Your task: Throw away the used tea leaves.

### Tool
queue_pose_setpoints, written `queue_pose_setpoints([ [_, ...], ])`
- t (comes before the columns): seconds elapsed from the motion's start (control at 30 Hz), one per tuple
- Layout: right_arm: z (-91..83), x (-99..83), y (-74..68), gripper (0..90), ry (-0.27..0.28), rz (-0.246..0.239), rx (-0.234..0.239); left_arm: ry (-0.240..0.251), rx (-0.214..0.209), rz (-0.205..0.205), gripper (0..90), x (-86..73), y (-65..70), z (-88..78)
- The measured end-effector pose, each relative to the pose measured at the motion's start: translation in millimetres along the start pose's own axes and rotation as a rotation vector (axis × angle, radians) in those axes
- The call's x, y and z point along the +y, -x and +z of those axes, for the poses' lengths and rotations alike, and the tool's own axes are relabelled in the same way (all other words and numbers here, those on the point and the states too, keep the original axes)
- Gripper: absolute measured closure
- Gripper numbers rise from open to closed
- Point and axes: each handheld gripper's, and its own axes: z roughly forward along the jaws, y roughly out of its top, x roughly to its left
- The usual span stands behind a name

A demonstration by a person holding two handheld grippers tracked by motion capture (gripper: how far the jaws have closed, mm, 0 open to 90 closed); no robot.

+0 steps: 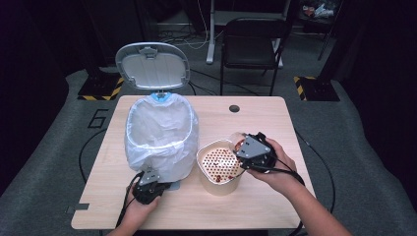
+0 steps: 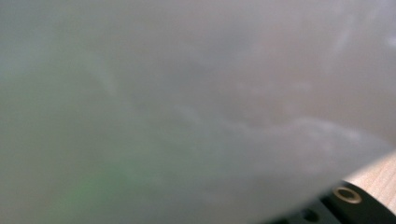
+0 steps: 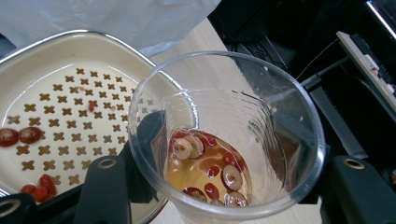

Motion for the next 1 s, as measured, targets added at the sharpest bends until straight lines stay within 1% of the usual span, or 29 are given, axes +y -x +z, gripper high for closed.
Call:
queue_pose_setpoints([
  [0.03,0.7,0.7,-1.9,39.9,-0.002,-0.010,-0.010,0.000,0.000,0.004,90.0,0.1,-0.3,0.1],
  [0.07,0.8,1.5,-3.0,39.9,-0.005,-0.033,-0.017,0.000,0.000,0.002,90.0,0.0,-0.1,0.0],
  [0.1,1.8,2.2,-4.4,39.9,-0.003,-0.049,-0.020,0.000,0.001,0.040,90.0,0.9,-2.6,-0.2],
  [0.13,1.9,3.0,-6.0,39.9,-0.009,-0.069,-0.025,0.000,0.000,0.019,90.0,0.4,-1.4,0.1],
  [0.17,2.7,3.8,-7.7,39.9,-0.007,-0.092,-0.041,0.000,0.002,0.040,90.0,0.9,-2.6,-0.2],
  [0.2,3.1,4.7,-9.0,40.0,-0.008,-0.111,-0.048,0.000,0.005,0.054,90.0,1.2,-3.7,-0.2],
  [0.23,3.6,5.4,-10.7,40.0,-0.013,-0.118,-0.050,0.000,0.000,0.001,90.0,0.0,-0.1,0.0],
  [0.33,5.5,7.3,-15.2,40.0,-0.028,-0.157,-0.064,0.000,-0.001,0.001,90.0,0.0,-0.1,0.0],
  [0.37,6.6,8.0,-16.9,40.0,-0.028,-0.190,-0.075,0.000,0.000,0.016,90.0,0.3,-1.2,0.0],
  [0.4,7.2,8.6,-18.7,40.1,-0.031,-0.207,-0.077,0.000,0.000,0.002,90.0,0.0,-0.2,0.0],
  [0.43,7.6,9.5,-20.1,40.1,-0.034,-0.223,-0.084,0.001,0.001,0.040,90.0,0.8,-2.7,-0.1],
  [0.47,8.1,10.0,-22.1,40.1,-0.037,-0.232,-0.086,0.000,0.000,0.001,90.0,0.0,-0.1,0.0],
  [0.5,8.5,10.8,-23.7,40.1,-0.042,-0.246,-0.088,0.000,-0.001,0.002,90.0,0.0,-0.2,0.0],
  [0.53,9.0,11.7,-25.1,40.1,-0.044,-0.262,-0.092,0.000,0.000,0.015,90.0,0.3,-1.1,0.0],
  [0.57,9.2,12.2,-27.1,40.2,-0.050,-0.272,-0.096,0.000,0.000,0.014,90.0,0.3,-1.0,0.0],
  [0.6,9.9,12.9,-28.3,40.2,-0.050,-0.294,-0.100,0.000,-0.001,0.001,90.0,0.0,-0.1,0.0],
  [0.63,10.4,13.4,-30.3,40.2,-0.059,-0.305,-0.103,0.000,0.000,0.015,90.0,0.3,-1.1,0.1],
  [0.67,11.1,13.7,-31.6,40.3,-0.063,-0.334,-0.111,0.000,-0.001,0.001,90.0,0.0,-0.1,0.0],
  [0.7,11.7,14.0,-33.1,40.3,-0.067,-0.350,-0.112,0.000,0.000,0.000,90.0,0.0,0.0,0.0],
  [0.73,12.6,14.6,-35.3,40.4,-0.075,-0.376,-0.115,0.000,-0.001,0.001,90.0,0.0,-0.1,0.0],
  [0.77,13.1,15.1,-36.2,40.6,-0.080,-0.407,-0.113,0.000,0.000,0.016,90.0,0.3,-1.2,0.0],
  [0.8,13.6,15.5,-38.2,40.7,-0.085,-0.417,-0.114,0.001,-0.001,0.001,90.0,0.0,-0.1,0.0],
  [0.83,14.1,16.0,-39.1,40.8,-0.090,-0.440,-0.112,0.000,-0.001,0.001,90.0,0.0,-0.1,0.0],
  [0.93,15.3,16.8,-42.8,41.0,-0.100,-0.467,-0.109,0.000,-0.001,0.002,90.0,0.0,-0.2,0.0],
  [1.0,16.3,17.8,-44.3,41.1,-0.112,-0.517,-0.114,0.000,-0.001,0.002,90.0,0.0,-0.2,0.0],
])
